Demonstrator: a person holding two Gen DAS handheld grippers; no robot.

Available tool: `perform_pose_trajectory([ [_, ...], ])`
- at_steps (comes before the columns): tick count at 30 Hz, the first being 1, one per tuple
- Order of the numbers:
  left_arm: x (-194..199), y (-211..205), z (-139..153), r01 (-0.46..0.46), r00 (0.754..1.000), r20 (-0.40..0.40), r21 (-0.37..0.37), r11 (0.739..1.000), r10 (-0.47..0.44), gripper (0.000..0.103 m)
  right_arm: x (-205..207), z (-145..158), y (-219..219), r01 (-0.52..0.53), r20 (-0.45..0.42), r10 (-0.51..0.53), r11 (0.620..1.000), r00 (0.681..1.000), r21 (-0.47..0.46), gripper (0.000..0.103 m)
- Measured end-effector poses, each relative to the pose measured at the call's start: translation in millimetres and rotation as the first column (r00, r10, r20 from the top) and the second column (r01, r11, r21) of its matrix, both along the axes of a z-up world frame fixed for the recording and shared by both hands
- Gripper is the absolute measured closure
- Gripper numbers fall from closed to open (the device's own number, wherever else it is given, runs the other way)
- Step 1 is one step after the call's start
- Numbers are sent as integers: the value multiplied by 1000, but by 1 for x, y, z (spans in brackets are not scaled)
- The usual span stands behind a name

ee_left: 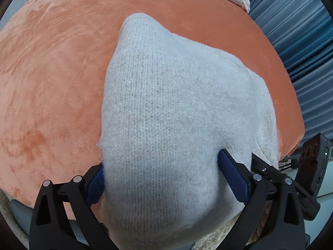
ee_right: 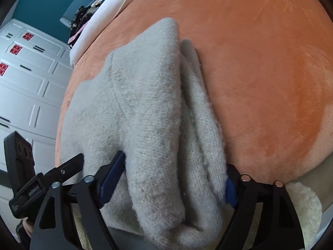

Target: Fold small clothes

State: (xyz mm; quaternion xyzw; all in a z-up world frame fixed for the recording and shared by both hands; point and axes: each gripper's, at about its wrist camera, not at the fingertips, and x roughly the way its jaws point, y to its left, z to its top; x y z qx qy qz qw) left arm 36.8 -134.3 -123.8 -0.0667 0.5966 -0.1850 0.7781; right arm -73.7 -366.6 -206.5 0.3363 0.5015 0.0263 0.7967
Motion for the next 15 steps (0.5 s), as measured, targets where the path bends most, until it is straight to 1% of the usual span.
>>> perform_pose_trajectory([
  [3, 2, -6, -1, 10, 1000, 0, 21, 1000, -10, 8, 1, -1, 0, 0, 9, -1, 1000, 1000, 12, 35],
  [5, 3, -10, -1, 18, 1000, 4, 27, 999, -18, 8, 2, -1, 0, -3, 21, 2, 1000, 1000, 23, 42],
  [6, 3, -11, -1, 21, 1000, 3, 30, 999, -21, 10, -1, 0, -1, -5, 26, 4, 1000, 1000, 26, 49],
  [7, 3, -14, 0, 29, 1000, 4, 31, 999, -29, 15, -1, 3, -1, -6, 32, 6, 1000, 999, 23, 56],
  [8, 4, -17, 3, 39, 999, 6, 36, 999, -39, 18, -3, 6, 0, -7, 37, 6, 1000, 999, 15, 59],
  [9, 5, -21, 6, 50, 999, 9, 44, 998, -50, 25, -4, 11, 0, -2, 43, 2, 1000, 999, 10, 64],
  [10, 5, -25, 10, 60, 998, 12, 50, 997, -61, 28, -5, 18, 0, 9, 52, -9, 1000, 999, 11, 67],
  [12, 6, -28, 24, 88, 996, 15, 51, 995, -89, 44, -8, 34, 1, 24, 85, -25, 1000, 996, 12, 69],
  [13, 5, -29, 33, 98, 995, 26, 32, 995, -99, 47, -11, 44, 0, 32, 115, -34, 999, 993, 20, 70],
  [15, 5, -29, 53, 113, 992, 55, -24, 993, -112, 49, -20, 65, -4, 52, 165, -54, 999, 985, 13, 70],
])
